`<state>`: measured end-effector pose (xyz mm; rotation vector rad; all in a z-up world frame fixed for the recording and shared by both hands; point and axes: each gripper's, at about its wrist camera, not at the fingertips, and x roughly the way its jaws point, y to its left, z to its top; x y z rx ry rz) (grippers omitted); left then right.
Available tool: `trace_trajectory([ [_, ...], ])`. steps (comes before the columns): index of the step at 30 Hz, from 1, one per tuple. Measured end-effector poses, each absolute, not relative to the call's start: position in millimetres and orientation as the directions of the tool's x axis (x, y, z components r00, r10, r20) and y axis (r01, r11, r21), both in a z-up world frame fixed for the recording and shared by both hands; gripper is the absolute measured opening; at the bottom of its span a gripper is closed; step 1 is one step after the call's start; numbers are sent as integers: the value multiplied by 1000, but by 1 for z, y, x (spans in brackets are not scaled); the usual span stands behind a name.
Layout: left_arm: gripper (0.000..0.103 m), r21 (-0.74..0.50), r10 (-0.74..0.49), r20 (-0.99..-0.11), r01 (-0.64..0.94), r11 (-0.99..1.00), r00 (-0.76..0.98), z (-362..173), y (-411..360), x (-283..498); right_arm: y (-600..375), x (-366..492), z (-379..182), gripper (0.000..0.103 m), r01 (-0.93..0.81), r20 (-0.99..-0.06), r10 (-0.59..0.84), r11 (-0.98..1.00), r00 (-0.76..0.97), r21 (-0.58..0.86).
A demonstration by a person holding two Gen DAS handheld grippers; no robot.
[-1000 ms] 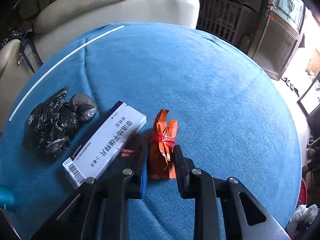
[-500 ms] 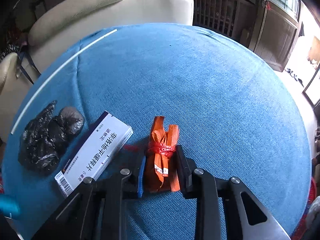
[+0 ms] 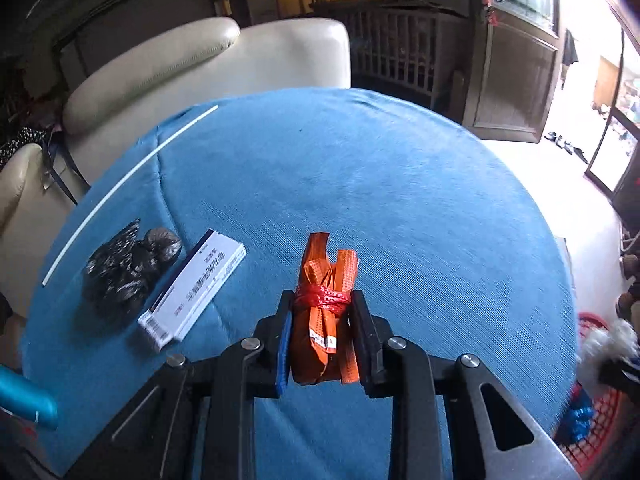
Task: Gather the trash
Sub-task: 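Lift the orange bundle with the left gripper while the right carries the tissue toward the basket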
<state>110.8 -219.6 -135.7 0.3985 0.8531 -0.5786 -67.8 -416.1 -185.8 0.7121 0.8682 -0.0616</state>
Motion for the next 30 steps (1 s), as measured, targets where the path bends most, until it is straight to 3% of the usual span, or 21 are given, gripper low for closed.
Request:
trace_trajectory([
  [9,28,86,-365,-746,624,777,557,-100,-188,58,-395,-58,-177,28,278,-713,244,801,657,531],
  [30,28,78,-375,-674,565,821,637,-57,-135,21,-346,-53,-142,28,168,-697,255,862,670,477],
])
